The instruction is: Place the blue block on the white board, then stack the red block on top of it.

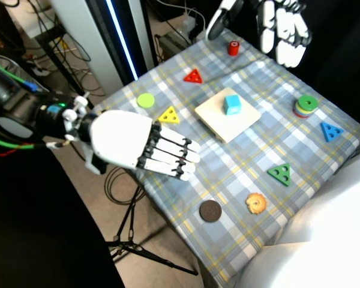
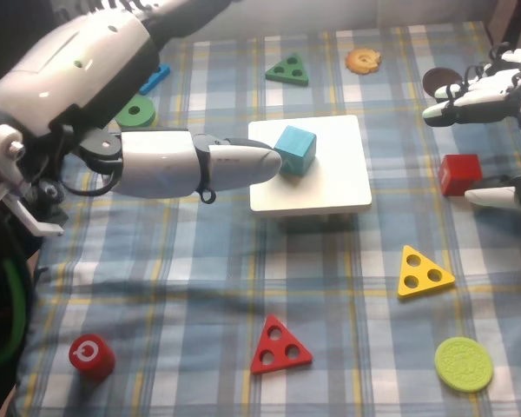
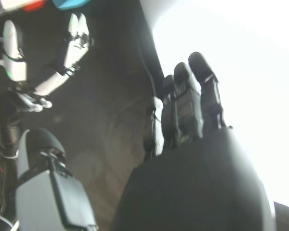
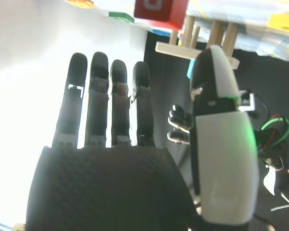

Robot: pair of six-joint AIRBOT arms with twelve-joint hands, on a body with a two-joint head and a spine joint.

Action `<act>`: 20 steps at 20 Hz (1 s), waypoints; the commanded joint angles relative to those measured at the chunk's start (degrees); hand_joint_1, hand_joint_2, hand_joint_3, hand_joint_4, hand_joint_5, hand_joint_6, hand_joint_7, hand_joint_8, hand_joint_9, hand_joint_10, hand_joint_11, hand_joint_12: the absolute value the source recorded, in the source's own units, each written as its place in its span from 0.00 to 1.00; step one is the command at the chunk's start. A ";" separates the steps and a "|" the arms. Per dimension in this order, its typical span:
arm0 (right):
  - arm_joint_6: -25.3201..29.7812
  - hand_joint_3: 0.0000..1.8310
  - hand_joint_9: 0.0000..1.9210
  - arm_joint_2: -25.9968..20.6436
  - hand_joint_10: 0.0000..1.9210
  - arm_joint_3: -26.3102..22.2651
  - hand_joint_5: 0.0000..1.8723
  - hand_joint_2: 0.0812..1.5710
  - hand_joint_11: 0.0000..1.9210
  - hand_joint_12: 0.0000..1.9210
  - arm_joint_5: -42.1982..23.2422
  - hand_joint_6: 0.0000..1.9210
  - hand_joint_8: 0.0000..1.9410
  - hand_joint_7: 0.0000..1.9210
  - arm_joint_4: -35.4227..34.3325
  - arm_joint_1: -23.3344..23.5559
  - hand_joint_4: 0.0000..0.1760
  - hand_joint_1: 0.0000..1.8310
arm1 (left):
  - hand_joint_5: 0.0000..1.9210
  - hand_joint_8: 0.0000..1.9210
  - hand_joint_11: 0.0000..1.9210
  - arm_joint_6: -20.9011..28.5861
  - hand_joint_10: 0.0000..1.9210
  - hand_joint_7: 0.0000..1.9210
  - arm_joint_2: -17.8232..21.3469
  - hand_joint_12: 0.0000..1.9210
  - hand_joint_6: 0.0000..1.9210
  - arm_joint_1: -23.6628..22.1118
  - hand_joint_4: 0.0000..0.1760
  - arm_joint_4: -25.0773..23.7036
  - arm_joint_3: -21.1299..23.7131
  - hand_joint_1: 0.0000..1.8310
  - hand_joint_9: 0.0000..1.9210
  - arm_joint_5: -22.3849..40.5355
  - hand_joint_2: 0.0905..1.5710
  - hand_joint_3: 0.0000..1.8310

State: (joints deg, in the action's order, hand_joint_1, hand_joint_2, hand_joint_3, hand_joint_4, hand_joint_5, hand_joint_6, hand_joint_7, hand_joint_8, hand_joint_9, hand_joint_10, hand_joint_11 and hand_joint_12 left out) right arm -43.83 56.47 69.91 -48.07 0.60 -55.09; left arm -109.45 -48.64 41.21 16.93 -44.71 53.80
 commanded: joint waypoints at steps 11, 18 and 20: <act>-0.13 0.00 0.30 4.59 0.00 5.43 0.40 0.64 0.11 0.45 2.44 0.01 0.00 0.30 -0.23 4.78 0.00 0.51 | 0.10 0.00 0.00 18.77 0.00 0.12 3.33 0.28 0.00 5.24 0.66 -2.98 0.03 0.42 0.10 13.29 0.47 0.00; -0.37 0.00 0.31 4.67 0.00 5.73 0.46 0.64 0.13 0.39 3.38 0.01 0.00 0.33 -0.20 4.88 0.00 0.54 | 0.11 0.00 0.00 27.69 0.00 0.11 3.44 0.31 0.00 7.55 0.54 -2.43 -2.00 0.41 0.10 14.45 0.49 0.00; -0.37 0.00 0.32 4.44 0.00 5.69 0.46 0.64 0.12 0.39 3.38 0.01 0.00 0.33 -0.20 4.87 0.00 0.55 | 0.11 0.00 0.00 28.33 0.00 0.11 3.66 0.29 0.00 7.89 0.60 -2.37 -1.99 0.41 0.10 14.94 0.49 0.00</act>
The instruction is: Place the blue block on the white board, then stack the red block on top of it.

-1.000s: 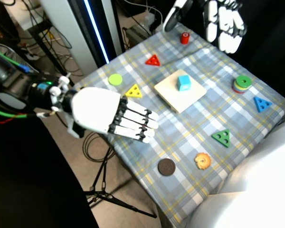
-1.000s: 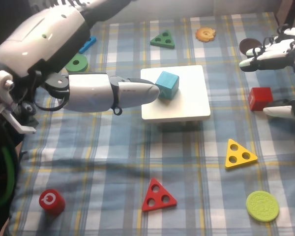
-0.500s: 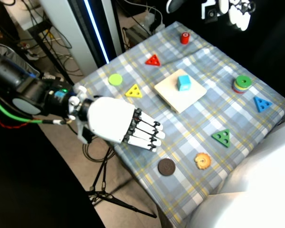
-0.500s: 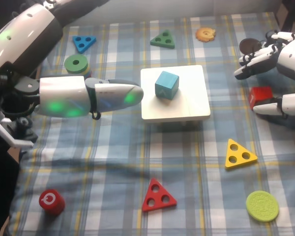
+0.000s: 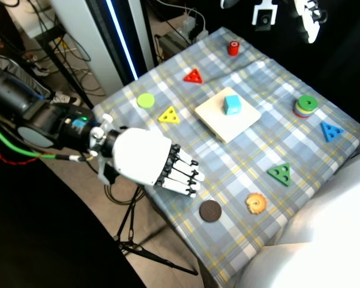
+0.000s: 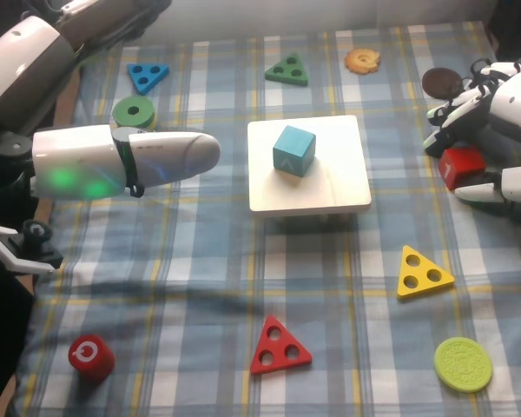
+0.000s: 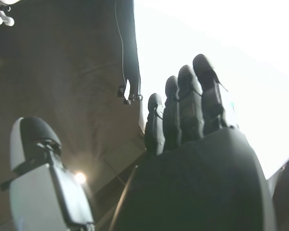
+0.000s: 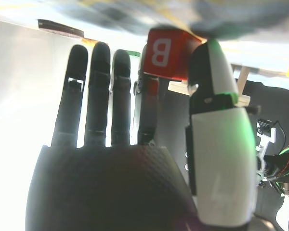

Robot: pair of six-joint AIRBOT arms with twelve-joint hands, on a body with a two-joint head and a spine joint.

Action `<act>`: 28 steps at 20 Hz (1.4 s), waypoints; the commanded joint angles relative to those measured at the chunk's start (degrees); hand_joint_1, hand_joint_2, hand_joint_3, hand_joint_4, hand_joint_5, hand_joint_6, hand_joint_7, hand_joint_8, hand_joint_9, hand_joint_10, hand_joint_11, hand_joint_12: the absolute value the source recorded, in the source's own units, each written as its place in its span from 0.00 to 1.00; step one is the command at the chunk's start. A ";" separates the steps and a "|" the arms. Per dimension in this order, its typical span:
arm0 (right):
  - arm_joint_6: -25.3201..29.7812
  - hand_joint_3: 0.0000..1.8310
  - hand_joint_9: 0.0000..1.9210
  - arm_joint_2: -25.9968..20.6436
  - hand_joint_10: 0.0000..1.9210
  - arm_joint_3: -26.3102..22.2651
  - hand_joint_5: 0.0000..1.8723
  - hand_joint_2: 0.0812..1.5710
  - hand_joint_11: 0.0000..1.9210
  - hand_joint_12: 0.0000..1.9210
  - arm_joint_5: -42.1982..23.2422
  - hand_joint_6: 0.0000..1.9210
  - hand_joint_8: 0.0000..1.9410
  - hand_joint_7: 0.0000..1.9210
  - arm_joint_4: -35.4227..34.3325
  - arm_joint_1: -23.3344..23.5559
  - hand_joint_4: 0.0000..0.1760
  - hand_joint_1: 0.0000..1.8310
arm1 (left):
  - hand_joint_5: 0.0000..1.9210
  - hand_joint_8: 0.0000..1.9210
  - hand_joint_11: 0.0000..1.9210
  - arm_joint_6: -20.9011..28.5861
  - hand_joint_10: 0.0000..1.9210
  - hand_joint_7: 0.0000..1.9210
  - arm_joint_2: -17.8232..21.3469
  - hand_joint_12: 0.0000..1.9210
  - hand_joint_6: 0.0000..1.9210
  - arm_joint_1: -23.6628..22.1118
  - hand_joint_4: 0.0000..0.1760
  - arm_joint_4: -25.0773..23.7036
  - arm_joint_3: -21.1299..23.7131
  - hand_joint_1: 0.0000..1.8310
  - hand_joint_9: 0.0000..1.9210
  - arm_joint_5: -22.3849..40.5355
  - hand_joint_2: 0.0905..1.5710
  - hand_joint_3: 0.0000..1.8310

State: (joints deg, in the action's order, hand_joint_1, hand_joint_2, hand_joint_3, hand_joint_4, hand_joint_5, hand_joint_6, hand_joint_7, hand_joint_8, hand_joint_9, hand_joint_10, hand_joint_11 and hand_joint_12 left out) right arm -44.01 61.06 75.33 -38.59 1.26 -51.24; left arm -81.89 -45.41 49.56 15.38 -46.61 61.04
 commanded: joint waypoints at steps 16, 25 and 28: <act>-0.36 0.00 0.37 -2.12 0.00 -0.98 0.51 0.70 0.15 0.45 -7.68 0.54 0.00 0.41 -0.05 2.02 0.00 0.61 | 0.10 0.00 0.00 2.07 0.00 0.11 0.70 0.30 0.00 0.87 0.54 0.16 -0.03 0.41 0.10 8.83 0.49 0.00; 7.69 0.00 0.36 -2.21 0.00 -1.60 0.52 0.69 0.07 0.52 -13.48 0.51 0.00 0.42 10.52 9.50 0.04 0.59 | 0.11 0.00 0.00 2.51 0.00 0.14 2.14 0.32 0.00 2.52 0.85 1.61 0.13 0.37 0.12 9.40 0.51 0.00; 10.76 0.00 0.35 -1.79 0.00 -1.43 0.55 0.68 0.02 0.59 -14.24 0.47 0.00 0.43 16.38 14.52 0.00 0.61 | 0.11 0.00 0.00 2.51 0.00 0.13 2.30 0.38 0.00 2.66 0.83 1.81 0.06 0.36 0.13 9.65 0.53 0.00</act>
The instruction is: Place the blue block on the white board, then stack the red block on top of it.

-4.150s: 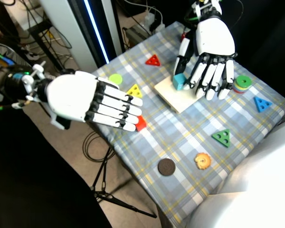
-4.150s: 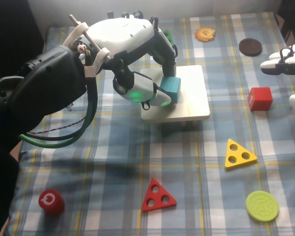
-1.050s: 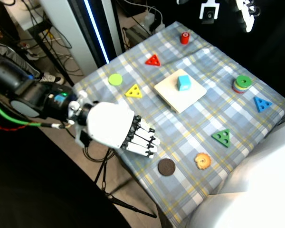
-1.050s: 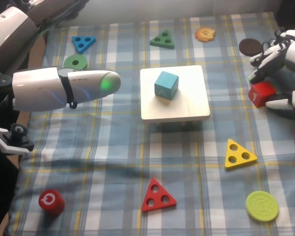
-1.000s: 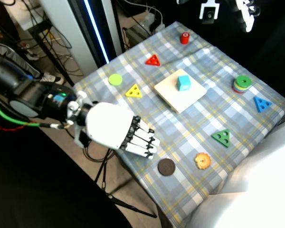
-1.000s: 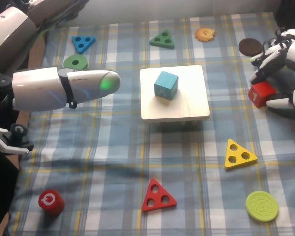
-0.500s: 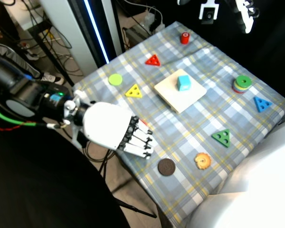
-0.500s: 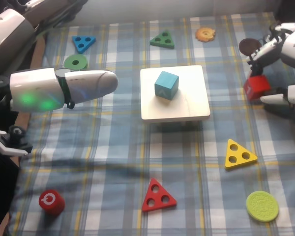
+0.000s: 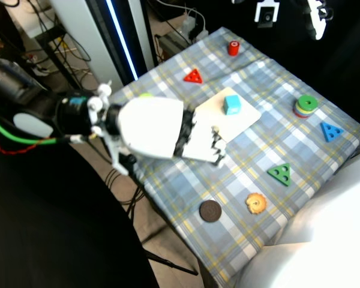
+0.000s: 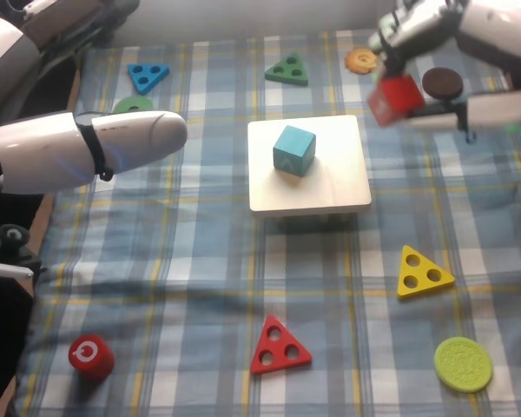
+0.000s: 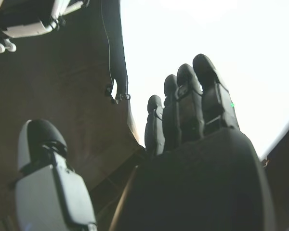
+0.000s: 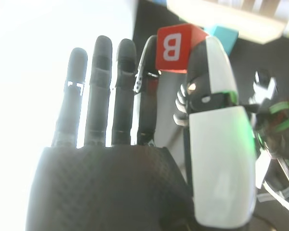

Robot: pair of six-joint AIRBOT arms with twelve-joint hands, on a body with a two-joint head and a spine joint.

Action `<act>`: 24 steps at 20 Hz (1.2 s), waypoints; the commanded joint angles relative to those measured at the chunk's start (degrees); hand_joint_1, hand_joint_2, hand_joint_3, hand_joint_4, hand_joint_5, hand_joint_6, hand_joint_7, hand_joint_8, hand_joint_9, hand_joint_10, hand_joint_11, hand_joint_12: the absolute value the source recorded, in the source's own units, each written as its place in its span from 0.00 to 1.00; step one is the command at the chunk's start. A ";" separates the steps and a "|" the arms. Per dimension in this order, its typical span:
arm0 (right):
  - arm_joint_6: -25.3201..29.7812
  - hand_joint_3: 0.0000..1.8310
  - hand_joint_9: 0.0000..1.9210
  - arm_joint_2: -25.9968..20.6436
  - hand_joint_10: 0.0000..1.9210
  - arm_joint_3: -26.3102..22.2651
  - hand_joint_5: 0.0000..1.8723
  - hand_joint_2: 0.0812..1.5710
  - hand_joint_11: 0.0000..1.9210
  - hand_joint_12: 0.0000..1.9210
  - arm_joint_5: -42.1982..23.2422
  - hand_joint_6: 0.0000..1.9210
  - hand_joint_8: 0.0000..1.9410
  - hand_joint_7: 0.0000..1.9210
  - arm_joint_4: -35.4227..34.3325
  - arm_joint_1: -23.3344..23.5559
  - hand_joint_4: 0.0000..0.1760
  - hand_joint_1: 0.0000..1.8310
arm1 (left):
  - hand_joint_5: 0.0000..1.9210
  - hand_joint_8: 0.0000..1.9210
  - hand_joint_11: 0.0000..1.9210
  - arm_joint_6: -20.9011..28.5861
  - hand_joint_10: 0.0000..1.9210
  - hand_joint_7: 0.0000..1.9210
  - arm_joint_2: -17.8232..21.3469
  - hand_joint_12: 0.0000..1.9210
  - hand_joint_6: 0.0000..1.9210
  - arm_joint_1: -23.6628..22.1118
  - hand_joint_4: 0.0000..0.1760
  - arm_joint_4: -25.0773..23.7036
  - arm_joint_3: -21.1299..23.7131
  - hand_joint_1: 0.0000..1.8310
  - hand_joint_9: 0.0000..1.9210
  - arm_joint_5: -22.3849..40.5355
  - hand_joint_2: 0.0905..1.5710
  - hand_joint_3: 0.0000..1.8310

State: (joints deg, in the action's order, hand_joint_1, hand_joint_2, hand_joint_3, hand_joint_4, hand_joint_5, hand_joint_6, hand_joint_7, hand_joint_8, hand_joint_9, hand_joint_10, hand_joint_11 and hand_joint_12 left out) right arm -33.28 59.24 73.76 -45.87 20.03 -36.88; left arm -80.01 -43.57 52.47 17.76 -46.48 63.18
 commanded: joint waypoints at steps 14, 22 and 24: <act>10.87 0.00 0.40 9.80 0.01 5.99 0.56 0.67 0.18 0.51 -7.17 0.47 0.00 0.44 9.25 8.50 0.00 0.61 | 0.15 0.00 0.00 0.63 0.00 0.17 0.45 0.33 0.00 -0.25 0.42 -0.15 -0.77 0.00 0.13 7.60 0.78 0.00; 11.76 0.00 0.34 11.76 0.00 7.01 0.52 0.69 0.04 0.56 -4.78 0.51 0.00 0.42 10.75 8.08 0.00 0.60 | 0.16 0.00 0.00 0.64 0.00 0.17 0.45 0.39 0.00 -0.37 0.40 -0.20 -0.86 0.00 0.14 7.62 0.80 0.00; 12.21 0.00 0.34 12.06 0.00 7.47 0.52 0.69 0.05 0.53 -4.34 0.51 0.00 0.41 10.74 7.57 0.00 0.61 | 0.16 0.00 0.00 0.64 0.00 0.17 0.45 0.38 0.00 -0.36 0.38 -0.20 -0.86 0.00 0.14 7.62 0.79 0.00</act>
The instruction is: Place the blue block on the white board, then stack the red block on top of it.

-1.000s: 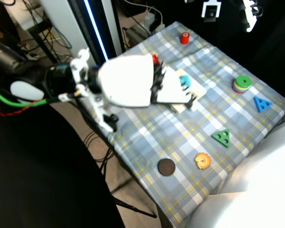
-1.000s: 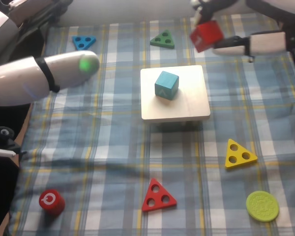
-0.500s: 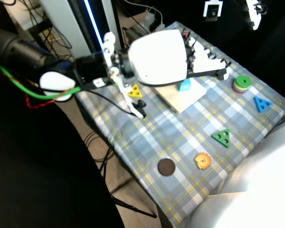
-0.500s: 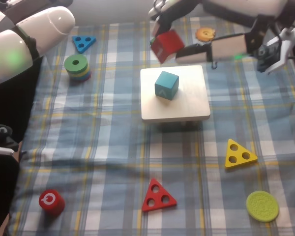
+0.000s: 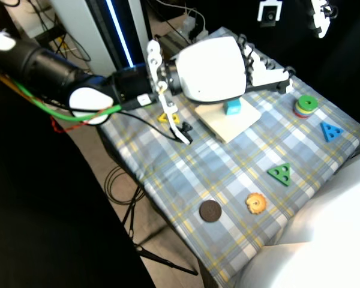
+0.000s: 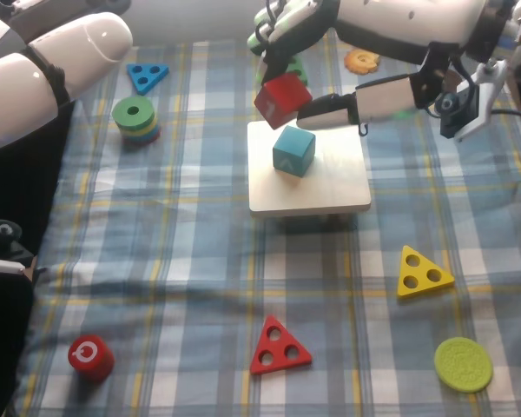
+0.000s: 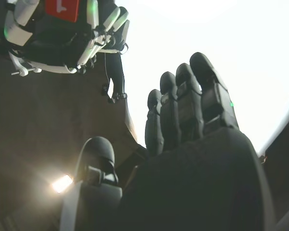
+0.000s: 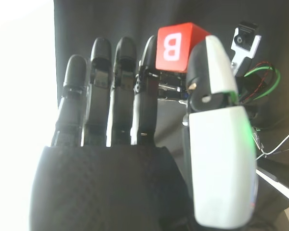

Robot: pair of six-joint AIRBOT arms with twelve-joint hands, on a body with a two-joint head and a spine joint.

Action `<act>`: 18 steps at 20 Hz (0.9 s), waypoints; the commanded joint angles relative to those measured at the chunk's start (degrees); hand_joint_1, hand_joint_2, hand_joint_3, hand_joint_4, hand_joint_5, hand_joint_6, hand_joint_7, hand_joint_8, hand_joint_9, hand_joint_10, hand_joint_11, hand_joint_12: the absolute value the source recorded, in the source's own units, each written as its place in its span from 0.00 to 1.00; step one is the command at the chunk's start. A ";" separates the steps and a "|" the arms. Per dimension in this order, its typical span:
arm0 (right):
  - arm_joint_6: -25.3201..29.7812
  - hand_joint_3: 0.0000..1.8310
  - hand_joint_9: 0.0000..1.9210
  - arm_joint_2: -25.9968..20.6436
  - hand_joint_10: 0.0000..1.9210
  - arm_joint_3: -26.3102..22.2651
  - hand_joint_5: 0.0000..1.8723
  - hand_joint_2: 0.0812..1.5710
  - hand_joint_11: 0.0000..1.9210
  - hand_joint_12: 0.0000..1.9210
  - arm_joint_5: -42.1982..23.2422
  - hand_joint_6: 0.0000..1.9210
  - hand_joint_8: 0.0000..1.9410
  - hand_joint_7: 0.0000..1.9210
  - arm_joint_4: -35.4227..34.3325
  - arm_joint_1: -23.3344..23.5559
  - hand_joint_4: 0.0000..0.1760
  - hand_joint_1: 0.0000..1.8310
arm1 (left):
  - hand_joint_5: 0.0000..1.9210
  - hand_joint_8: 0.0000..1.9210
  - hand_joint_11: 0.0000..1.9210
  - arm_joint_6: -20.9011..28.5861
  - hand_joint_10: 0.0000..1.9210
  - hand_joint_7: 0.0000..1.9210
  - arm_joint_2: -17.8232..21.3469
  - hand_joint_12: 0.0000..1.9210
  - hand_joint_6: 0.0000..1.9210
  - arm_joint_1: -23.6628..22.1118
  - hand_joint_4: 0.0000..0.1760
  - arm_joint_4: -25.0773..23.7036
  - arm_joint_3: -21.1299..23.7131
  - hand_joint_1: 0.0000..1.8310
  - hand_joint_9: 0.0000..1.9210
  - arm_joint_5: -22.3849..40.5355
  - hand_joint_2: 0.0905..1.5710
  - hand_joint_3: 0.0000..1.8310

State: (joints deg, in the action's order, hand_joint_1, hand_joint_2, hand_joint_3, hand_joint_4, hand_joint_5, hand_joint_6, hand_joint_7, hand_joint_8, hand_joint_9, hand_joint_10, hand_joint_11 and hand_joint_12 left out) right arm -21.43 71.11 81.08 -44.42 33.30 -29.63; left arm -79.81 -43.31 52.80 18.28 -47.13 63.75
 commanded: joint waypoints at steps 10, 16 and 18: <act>2.31 0.00 0.34 -0.40 0.01 0.42 0.54 0.68 0.07 0.49 -3.17 0.49 0.00 0.41 -0.59 -0.60 0.00 0.63 | 0.16 0.00 0.00 0.89 0.00 0.18 0.15 0.39 0.00 -0.68 0.44 -0.73 -0.19 0.00 0.15 7.19 0.79 0.00; 2.86 0.00 0.36 -0.60 0.01 0.38 0.54 0.68 0.09 0.50 -3.10 0.48 0.00 0.41 -0.12 -1.32 0.00 0.64 | 0.16 0.00 0.00 1.02 0.00 0.18 0.10 0.41 0.00 -0.67 0.42 -0.72 -0.17 0.00 0.15 7.20 0.80 0.00; 3.08 0.00 0.36 -0.61 0.01 0.33 0.53 0.69 0.10 0.49 -3.09 0.49 0.00 0.42 -0.07 -1.76 0.00 0.63 | 0.16 0.00 0.00 1.06 0.00 0.18 0.10 0.40 0.00 -0.64 0.44 -0.72 -0.14 0.00 0.15 7.20 0.80 0.00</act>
State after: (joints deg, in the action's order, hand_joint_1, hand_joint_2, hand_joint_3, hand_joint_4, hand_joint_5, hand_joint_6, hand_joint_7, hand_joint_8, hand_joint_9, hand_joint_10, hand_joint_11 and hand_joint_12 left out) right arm -18.70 70.43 81.45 -41.91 35.90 -32.01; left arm -79.40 -43.31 52.80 18.44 -47.13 63.79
